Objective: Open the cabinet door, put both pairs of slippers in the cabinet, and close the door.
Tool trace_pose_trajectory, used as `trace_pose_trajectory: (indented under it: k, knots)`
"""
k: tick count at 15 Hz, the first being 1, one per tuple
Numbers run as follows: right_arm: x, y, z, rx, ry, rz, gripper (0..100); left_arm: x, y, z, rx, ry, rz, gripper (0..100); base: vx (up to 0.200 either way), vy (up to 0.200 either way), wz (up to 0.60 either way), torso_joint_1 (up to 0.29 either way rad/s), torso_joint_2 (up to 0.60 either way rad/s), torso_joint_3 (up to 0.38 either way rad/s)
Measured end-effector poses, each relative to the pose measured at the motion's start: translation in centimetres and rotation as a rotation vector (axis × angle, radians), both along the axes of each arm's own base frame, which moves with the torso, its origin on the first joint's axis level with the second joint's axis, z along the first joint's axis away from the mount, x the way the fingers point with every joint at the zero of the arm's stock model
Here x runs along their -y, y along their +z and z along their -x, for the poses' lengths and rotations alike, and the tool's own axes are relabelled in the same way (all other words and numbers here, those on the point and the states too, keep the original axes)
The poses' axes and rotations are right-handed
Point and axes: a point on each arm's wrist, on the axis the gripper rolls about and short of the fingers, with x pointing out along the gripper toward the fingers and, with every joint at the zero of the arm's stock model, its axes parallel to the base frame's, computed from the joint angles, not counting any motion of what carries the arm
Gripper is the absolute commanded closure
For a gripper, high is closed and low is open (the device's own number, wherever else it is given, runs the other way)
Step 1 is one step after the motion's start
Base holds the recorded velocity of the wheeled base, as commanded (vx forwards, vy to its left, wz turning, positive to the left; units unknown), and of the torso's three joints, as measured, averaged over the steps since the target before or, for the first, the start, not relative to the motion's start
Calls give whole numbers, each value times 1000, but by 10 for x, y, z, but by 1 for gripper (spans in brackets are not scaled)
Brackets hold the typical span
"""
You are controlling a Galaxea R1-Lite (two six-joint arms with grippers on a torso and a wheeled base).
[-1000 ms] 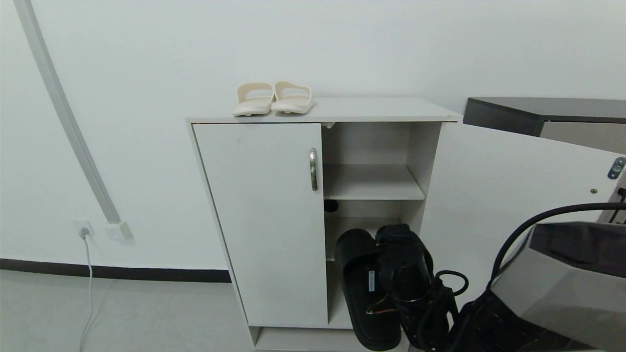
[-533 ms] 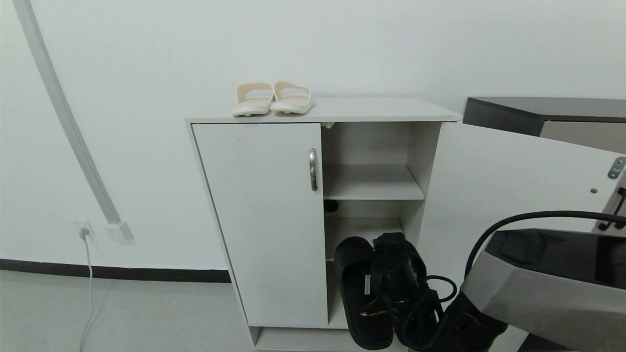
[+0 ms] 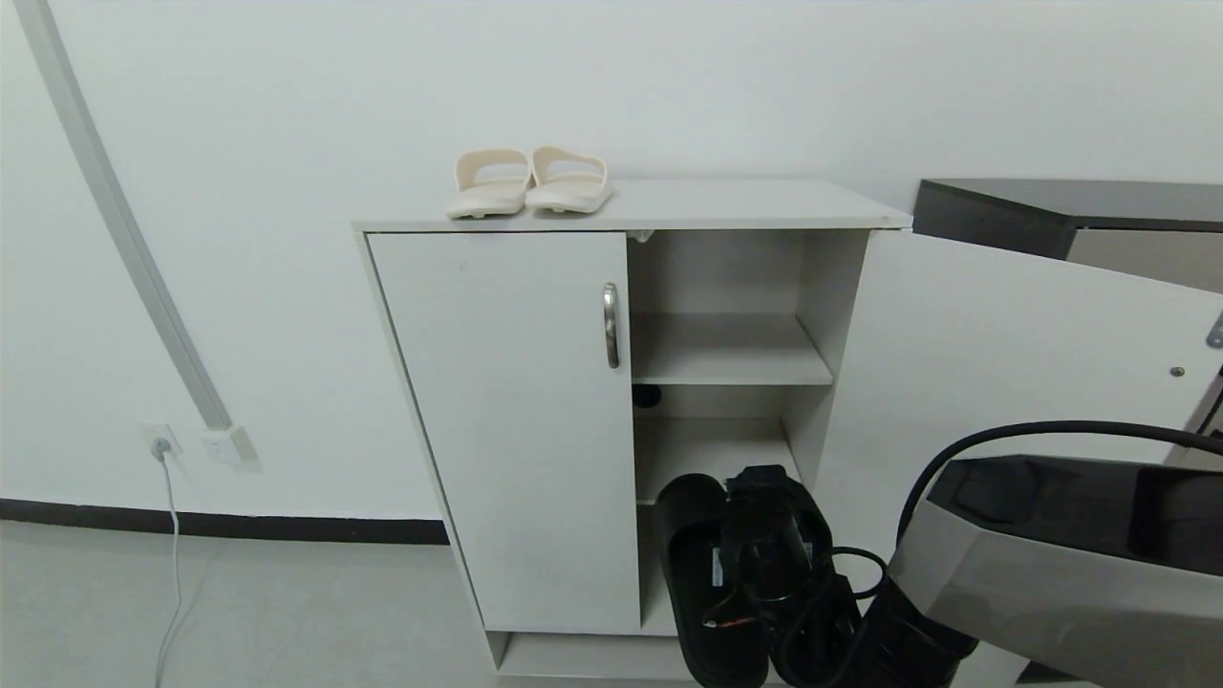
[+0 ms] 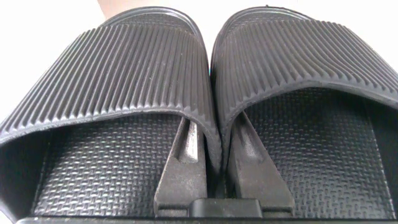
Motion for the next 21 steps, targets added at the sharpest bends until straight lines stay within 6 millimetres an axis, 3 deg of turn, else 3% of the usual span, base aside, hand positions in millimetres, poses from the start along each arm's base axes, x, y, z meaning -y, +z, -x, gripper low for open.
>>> trace_pose_trajectory:
  k: [16,21]
  knots:
    - [-1,-8,-3,-1,-11,9,100,0,0,0,0,0,0,100,0,0,0,4,5,-186]
    - [-2,-1,-16,201,-19,-48,100,0,0,0,0,0,0,100,0,0,0,0,0,0]
